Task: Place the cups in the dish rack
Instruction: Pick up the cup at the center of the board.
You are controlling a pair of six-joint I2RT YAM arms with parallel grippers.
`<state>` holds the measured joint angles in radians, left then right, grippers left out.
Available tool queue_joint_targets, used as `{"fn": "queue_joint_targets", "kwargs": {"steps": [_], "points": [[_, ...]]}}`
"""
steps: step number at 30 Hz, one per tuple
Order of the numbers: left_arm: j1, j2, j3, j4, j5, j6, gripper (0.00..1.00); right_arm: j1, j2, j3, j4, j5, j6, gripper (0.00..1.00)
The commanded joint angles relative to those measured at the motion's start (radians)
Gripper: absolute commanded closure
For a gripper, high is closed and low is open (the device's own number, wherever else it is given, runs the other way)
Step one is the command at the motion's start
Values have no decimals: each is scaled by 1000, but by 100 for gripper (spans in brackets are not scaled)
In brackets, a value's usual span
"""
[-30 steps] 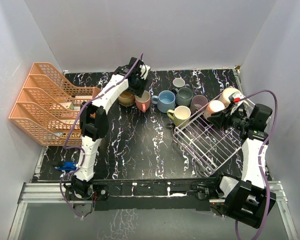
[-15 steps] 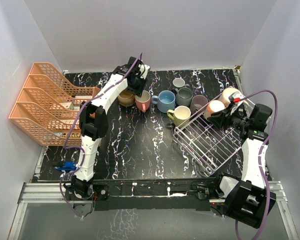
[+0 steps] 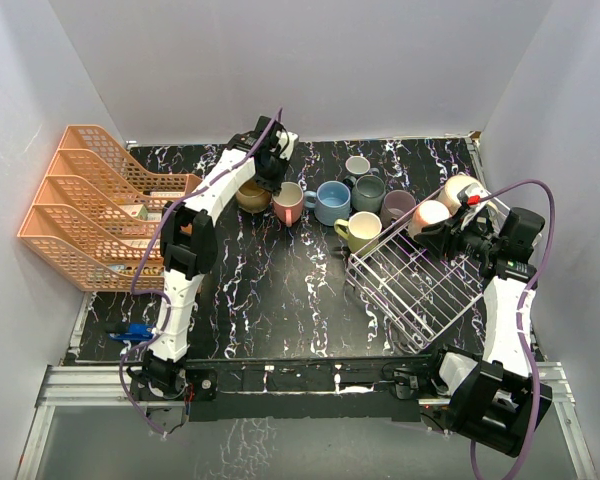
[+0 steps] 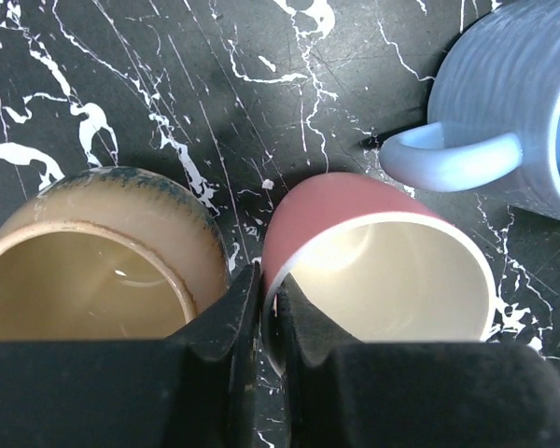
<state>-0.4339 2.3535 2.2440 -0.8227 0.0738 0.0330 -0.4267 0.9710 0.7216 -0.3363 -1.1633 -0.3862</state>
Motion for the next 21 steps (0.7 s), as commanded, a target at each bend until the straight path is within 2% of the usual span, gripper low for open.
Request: {"fn": "queue_joint_targets", "kwargs": {"steps": [1,3,11,21], "points": [[-3,-7,3,-12,43,-15,97,-4,-2,-7,46,-27,7,64],[-3,-28,-25,5,48,-13,100,-4,-2,-7,46,-28,8,64],[-3,-166,-149,90,45,-12,100,-4,4,-8,44,-36,7,65],[-1,-550,-595,362,85,-114,100,-4,9,-11,41,-60,9,64]]}}
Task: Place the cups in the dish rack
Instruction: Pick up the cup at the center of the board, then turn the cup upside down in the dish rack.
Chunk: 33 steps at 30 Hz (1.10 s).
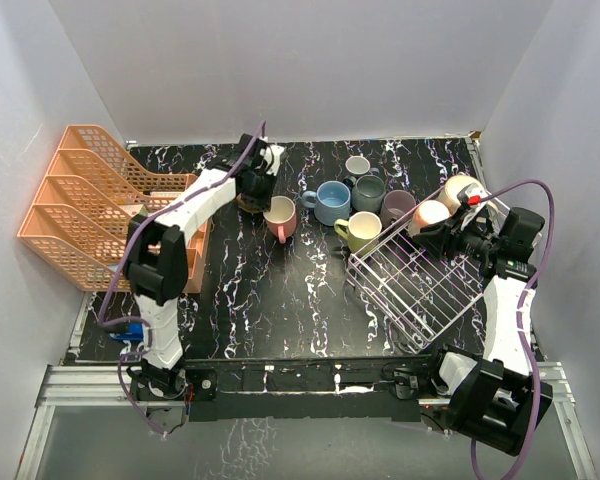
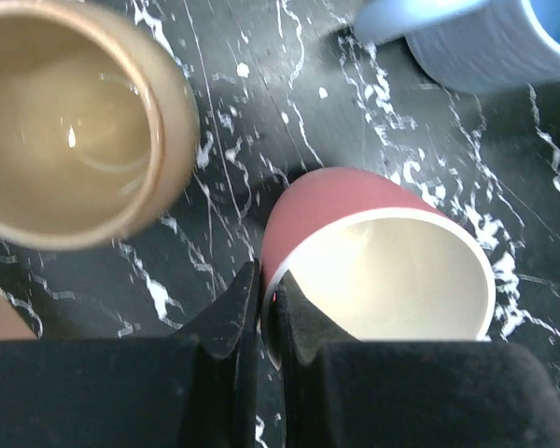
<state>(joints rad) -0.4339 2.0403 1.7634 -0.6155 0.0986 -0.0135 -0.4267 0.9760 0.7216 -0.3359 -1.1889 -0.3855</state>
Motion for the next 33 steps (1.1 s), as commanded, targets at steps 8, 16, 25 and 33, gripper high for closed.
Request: {"fn": "queue_joint_targets", "kwargs": {"steps": [8,16,25,33], "points": [[10,-671,-615,483,149,-261,100,-4,7,-16,41,-57,12,65],[21,-1056,-1053,891,222,-599,100,-4,-9,-28,46,-82,15,64],[20,-1259,-1374,1307,226,-945,100,-4,-9,-40,48,-119,13,63],[7,-1316,-1502,1515,192,-1104,100,-4,-19,-50,50,-144,4,63]]}}
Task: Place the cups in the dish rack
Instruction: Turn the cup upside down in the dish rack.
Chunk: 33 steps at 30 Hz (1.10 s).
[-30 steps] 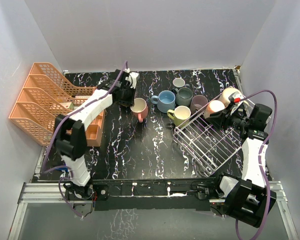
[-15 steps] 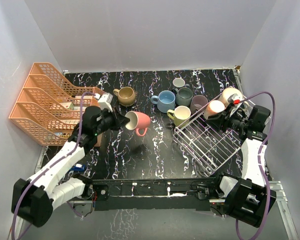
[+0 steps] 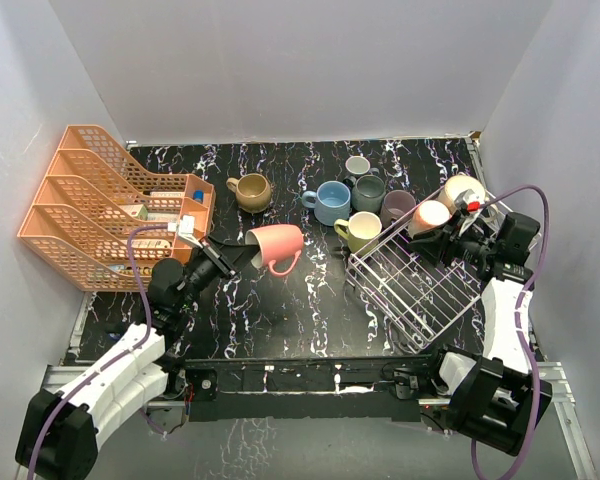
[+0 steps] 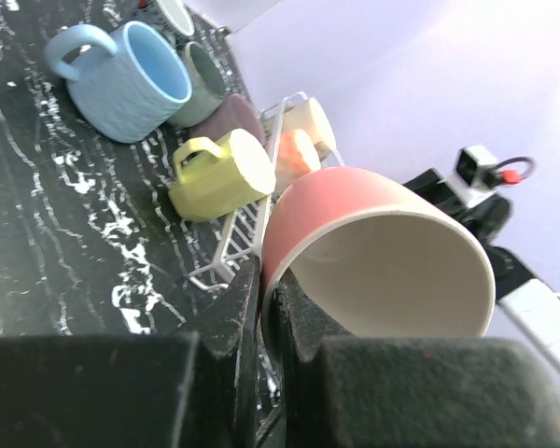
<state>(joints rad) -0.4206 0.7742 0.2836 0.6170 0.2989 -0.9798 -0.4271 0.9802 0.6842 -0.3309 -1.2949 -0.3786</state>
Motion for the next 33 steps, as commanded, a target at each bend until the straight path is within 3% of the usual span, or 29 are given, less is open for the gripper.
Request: {"fn": "queue_joint_targets", "kwargs": {"steps": [1,9,16,27,33], "points": [[-12,-52,-37,307,-17,-149,100,-4,-24,-14,44,-38,-5,63],[-85,-51,-106,427,-70,-161,100,-4,-28,-22,40,-53,-21,63],[-193,-28,-103,468,-135,-83,100,-4,-32,3,-26,-62,-86,63],[-293,49,-82,560,-179,-22,100,4,31,260,-584,-81,-466,50],[-331,104,-39,582,-193,21,100,37,47,354,-685,-123,-441,39]]}}
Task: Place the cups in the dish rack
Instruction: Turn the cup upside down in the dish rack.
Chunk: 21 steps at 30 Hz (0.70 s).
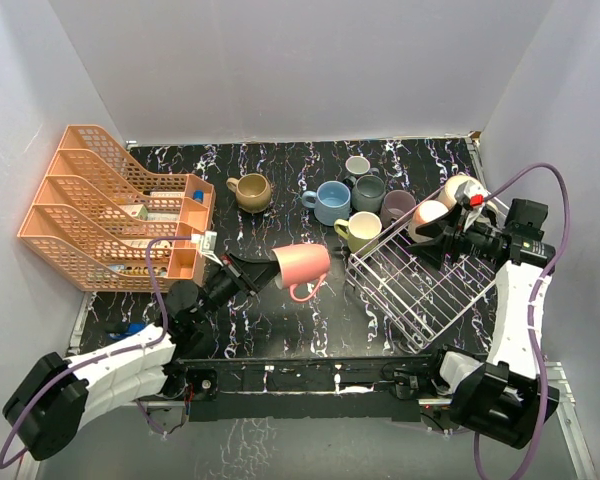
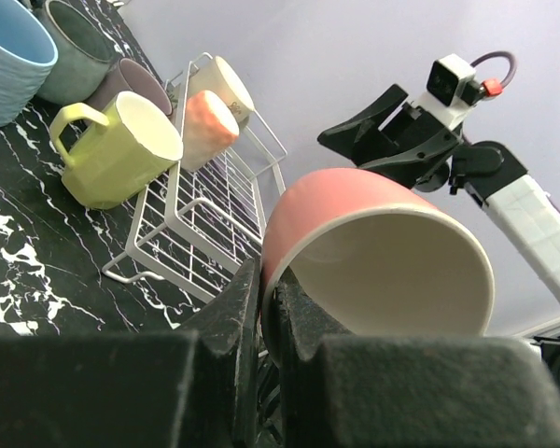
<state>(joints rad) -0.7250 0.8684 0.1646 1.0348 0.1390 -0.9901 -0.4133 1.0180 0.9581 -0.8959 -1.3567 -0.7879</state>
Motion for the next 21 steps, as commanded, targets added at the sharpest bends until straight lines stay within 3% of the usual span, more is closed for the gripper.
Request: {"fn": "queue_joint_targets", "kwargs": {"steps": [1,10,21], "points": [[-30,18,90,165,-33,40,100,33,14,93,-128,-70,-20,38],[-37,84,167,165,-31,104,100,154,54,180,-151,-108,136,29],[-36,166,243,242,-79,150,100,320,43,150,41,-117,522,15]]}}
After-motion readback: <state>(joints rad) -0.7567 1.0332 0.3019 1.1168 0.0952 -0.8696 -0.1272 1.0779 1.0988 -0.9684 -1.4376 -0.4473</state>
